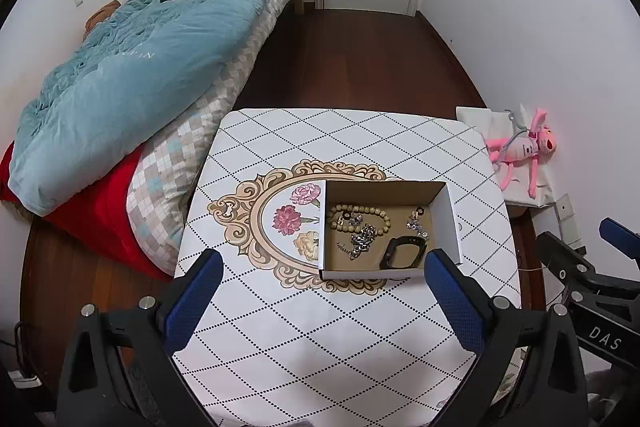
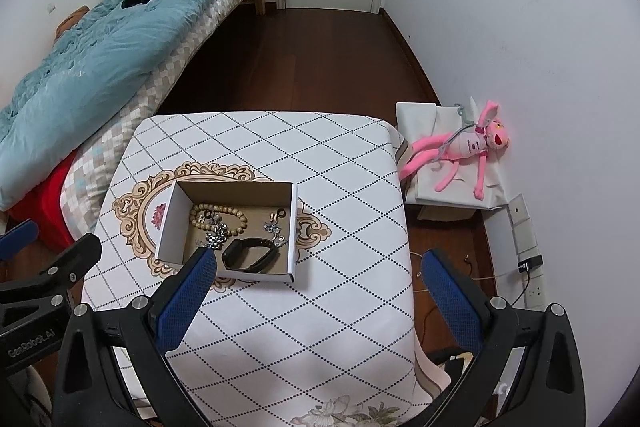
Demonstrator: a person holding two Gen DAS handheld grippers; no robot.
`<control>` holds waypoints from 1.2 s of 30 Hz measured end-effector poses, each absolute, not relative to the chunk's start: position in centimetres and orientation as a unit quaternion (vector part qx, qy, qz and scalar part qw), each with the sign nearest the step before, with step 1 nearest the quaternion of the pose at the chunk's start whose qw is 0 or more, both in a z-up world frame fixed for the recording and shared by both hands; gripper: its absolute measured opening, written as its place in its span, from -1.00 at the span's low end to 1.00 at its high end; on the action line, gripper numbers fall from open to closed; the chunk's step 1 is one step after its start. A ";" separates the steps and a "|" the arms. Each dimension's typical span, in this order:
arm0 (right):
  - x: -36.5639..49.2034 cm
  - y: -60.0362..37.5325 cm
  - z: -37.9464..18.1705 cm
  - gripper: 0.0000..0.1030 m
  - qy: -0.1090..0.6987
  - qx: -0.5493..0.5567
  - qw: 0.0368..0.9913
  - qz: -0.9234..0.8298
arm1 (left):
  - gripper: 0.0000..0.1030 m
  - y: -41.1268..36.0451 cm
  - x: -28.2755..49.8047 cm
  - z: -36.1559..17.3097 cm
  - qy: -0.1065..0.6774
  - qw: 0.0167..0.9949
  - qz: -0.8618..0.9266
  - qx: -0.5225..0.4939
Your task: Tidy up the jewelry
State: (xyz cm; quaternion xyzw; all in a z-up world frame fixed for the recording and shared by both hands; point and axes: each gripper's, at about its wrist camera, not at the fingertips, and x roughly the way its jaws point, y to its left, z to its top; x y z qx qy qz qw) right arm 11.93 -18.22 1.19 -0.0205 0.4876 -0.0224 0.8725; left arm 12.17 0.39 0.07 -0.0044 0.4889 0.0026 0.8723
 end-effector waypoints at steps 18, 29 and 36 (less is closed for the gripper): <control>11.7 -18.0 0.8 1.00 0.495 -0.026 0.868 -0.020 | 1.00 0.8 12.1 -0.5 0.491 0.871 0.007 -0.005; 11.6 -17.7 0.7 1.00 0.495 -0.025 0.868 -0.019 | 1.00 0.9 12.0 -0.7 0.492 0.870 0.008 -0.005; 11.5 -17.6 0.6 1.00 0.499 -0.025 0.866 -0.020 | 1.00 1.0 11.8 -0.9 0.494 0.870 0.006 -0.004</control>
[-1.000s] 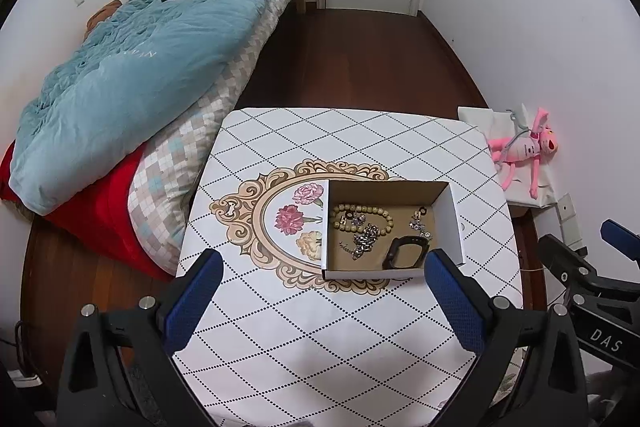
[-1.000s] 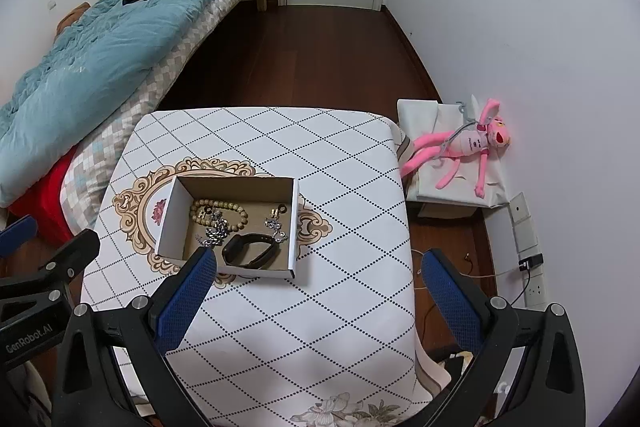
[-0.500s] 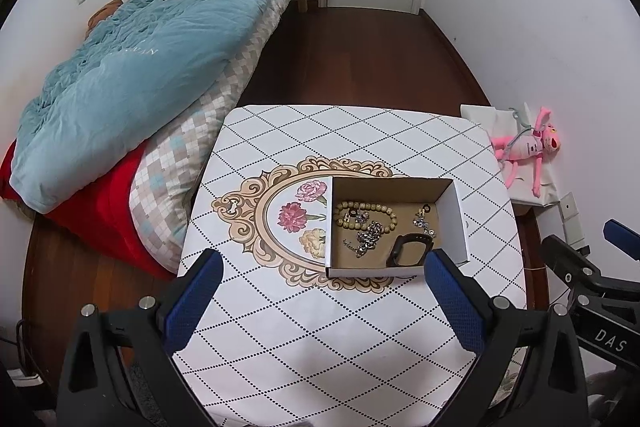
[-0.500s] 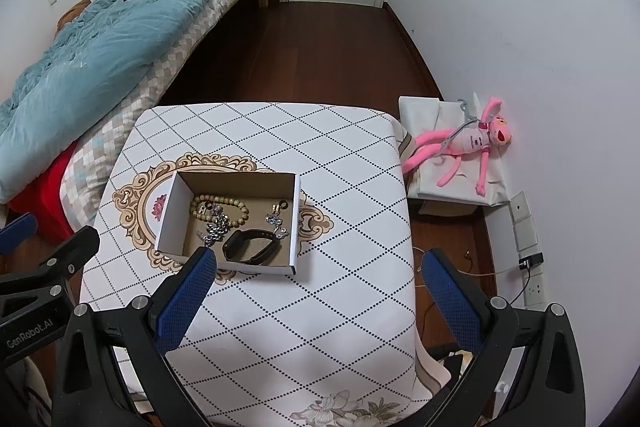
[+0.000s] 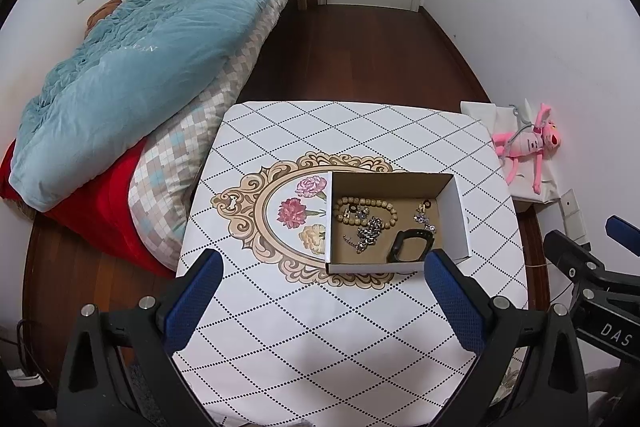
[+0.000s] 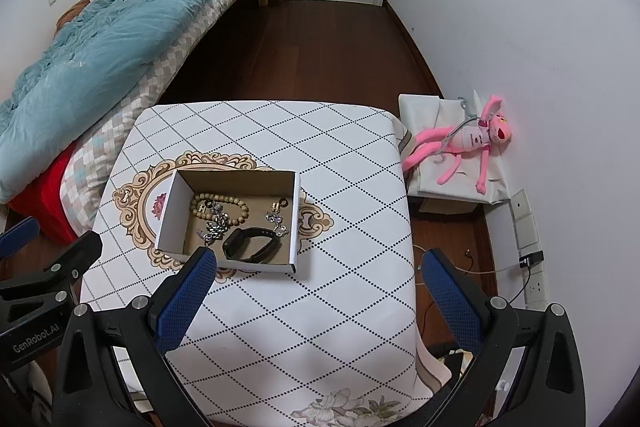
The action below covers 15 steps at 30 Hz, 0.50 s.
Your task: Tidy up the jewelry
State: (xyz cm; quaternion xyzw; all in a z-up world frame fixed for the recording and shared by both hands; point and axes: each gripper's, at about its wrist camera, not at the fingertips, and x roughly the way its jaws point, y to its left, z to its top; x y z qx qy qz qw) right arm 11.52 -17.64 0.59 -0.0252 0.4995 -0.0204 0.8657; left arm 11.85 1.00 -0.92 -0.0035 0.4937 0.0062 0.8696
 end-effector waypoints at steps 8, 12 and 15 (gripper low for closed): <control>11.5 -18.0 0.6 1.00 0.501 -0.026 0.865 -0.020 | 1.00 0.9 11.8 -1.0 0.494 0.869 0.005 -0.004; 11.5 -17.9 0.7 1.00 0.501 -0.027 0.865 -0.020 | 1.00 1.0 11.8 -1.1 0.493 0.870 0.005 -0.004; 11.5 -17.9 0.6 1.00 0.501 -0.025 0.865 -0.020 | 1.00 0.9 11.8 -1.1 0.493 0.870 0.005 -0.003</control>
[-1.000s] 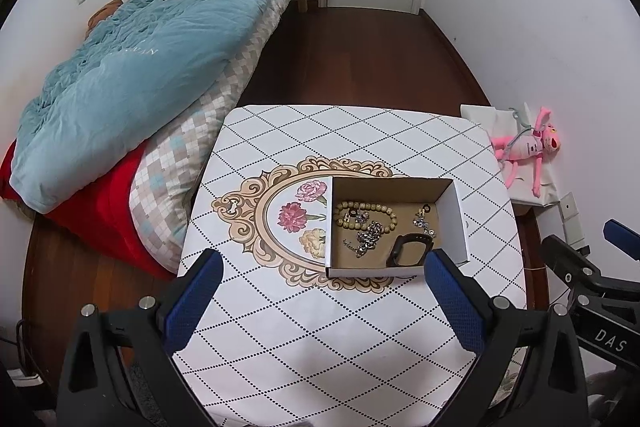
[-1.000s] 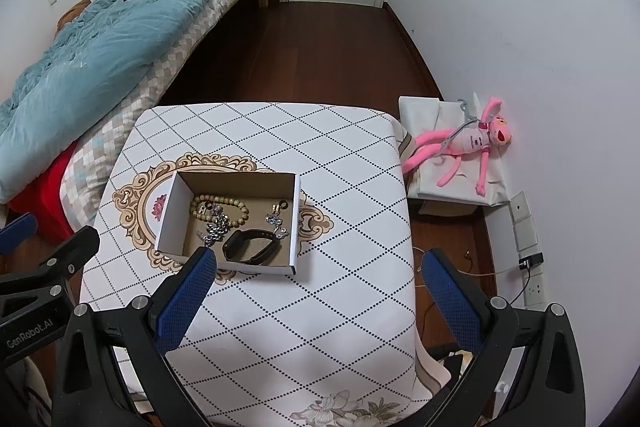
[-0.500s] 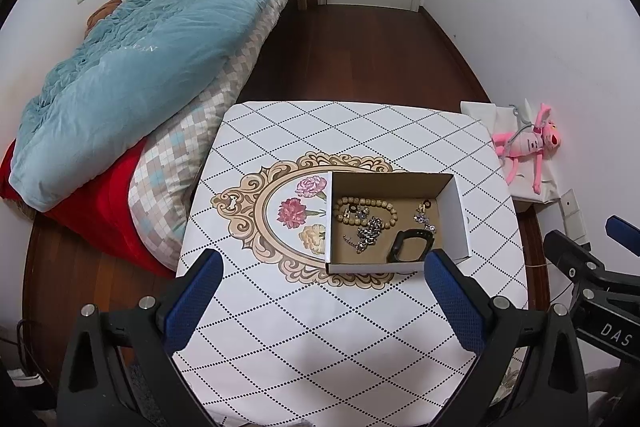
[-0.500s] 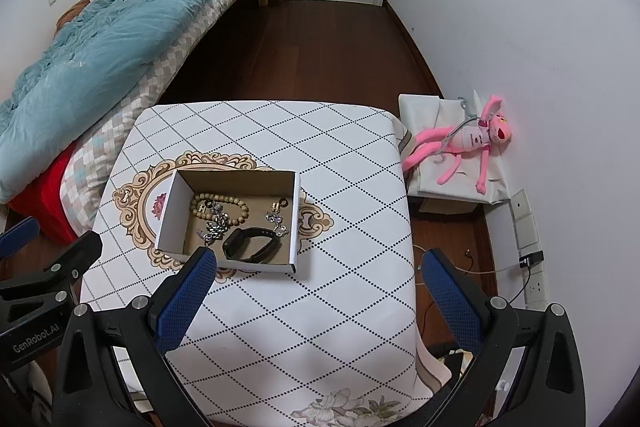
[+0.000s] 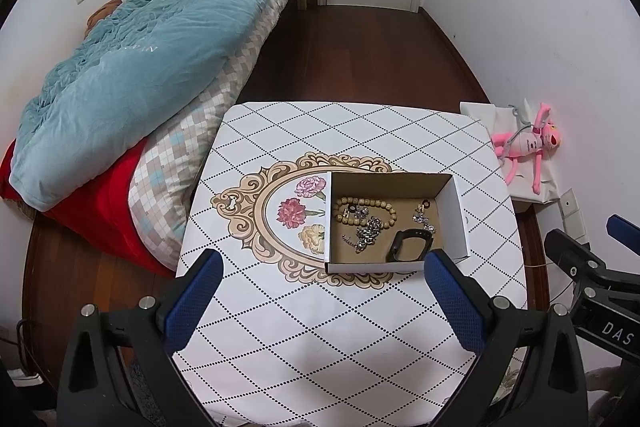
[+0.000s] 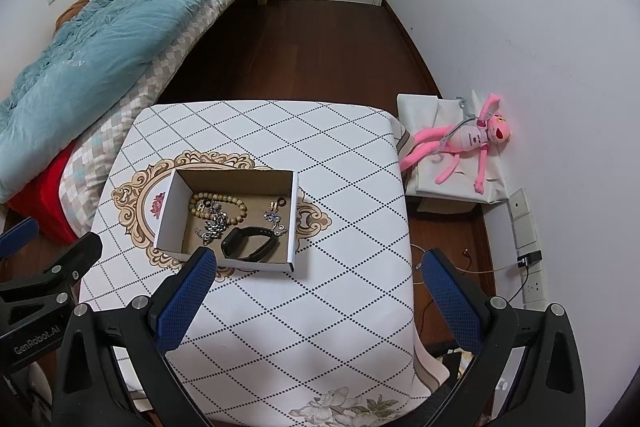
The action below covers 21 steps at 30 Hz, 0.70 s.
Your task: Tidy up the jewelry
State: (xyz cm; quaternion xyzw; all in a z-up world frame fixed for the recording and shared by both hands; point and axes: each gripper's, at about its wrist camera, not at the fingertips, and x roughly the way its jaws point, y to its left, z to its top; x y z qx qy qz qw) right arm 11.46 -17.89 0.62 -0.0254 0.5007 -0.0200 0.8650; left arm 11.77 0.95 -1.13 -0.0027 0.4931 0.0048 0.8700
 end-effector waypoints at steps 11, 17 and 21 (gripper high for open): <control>11.4 -18.2 0.8 1.00 0.505 -0.027 0.863 -0.021 | 1.00 0.7 11.6 -1.0 0.493 0.870 0.002 -0.002; 11.3 -18.4 1.0 1.00 0.503 -0.027 0.863 -0.024 | 1.00 0.7 11.6 -0.9 0.493 0.870 0.003 -0.002; 11.3 -18.4 1.0 1.00 0.503 -0.028 0.863 -0.023 | 1.00 0.7 11.6 -0.9 0.493 0.870 0.003 -0.002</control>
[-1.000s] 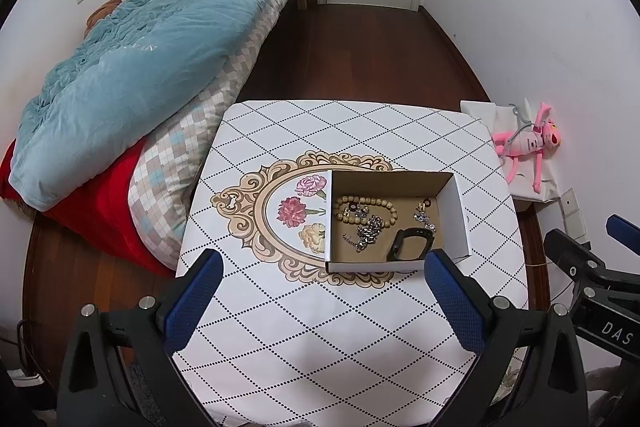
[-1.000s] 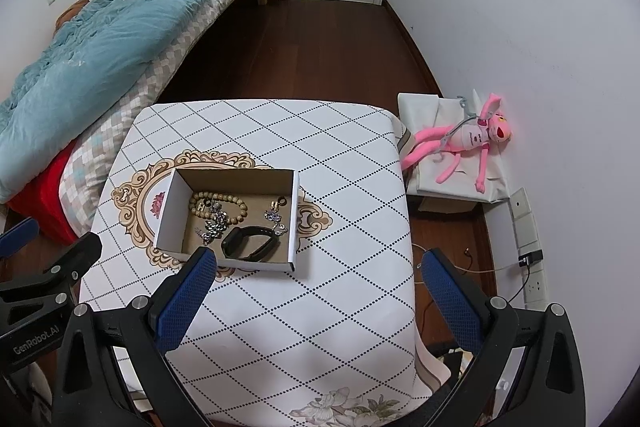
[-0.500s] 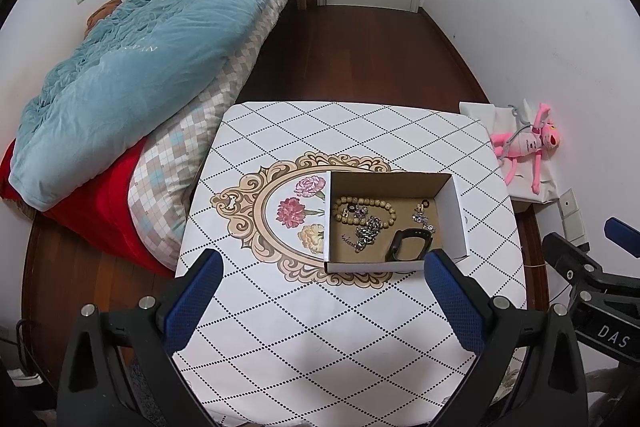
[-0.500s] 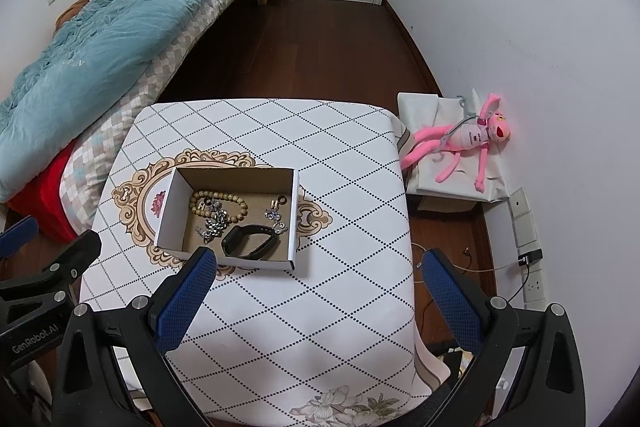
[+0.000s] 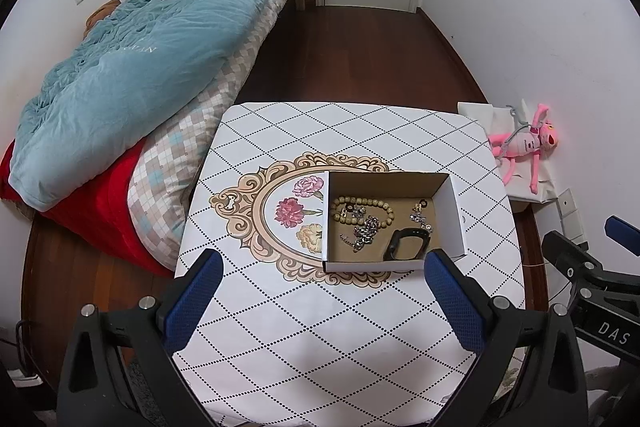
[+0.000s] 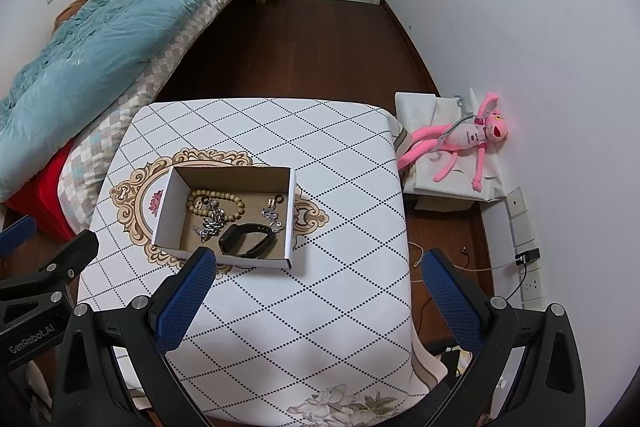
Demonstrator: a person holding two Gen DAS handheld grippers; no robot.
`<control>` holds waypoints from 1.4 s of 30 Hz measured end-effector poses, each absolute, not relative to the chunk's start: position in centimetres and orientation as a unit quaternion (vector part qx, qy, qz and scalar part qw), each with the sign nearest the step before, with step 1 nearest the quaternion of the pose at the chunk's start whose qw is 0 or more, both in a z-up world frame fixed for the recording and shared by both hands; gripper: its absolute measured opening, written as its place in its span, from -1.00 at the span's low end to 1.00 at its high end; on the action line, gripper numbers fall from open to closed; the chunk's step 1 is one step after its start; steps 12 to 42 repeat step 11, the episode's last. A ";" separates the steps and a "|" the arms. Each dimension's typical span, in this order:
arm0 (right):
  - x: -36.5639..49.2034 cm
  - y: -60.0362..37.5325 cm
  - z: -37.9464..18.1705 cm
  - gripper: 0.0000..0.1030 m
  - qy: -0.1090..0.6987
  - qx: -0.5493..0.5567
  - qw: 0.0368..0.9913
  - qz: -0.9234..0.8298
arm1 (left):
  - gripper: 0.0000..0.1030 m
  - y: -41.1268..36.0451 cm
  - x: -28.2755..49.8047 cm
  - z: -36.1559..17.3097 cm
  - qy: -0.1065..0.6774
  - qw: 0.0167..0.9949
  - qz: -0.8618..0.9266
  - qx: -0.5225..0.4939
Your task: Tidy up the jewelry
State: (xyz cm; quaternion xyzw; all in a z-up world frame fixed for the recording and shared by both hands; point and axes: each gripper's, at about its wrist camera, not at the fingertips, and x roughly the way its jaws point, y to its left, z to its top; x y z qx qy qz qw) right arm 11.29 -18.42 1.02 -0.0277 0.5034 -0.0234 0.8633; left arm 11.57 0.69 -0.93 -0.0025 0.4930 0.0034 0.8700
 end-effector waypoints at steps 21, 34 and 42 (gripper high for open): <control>11.3 -18.6 1.0 1.00 0.506 -0.027 0.862 -0.022 | 1.00 0.5 11.4 -0.7 0.493 0.870 0.001 -0.005; 11.3 -18.6 1.0 1.00 0.506 -0.027 0.862 -0.022 | 1.00 0.5 11.4 -0.7 0.493 0.870 0.001 -0.005; 11.3 -18.6 1.0 1.00 0.506 -0.027 0.862 -0.022 | 1.00 0.5 11.4 -0.7 0.493 0.870 0.001 -0.005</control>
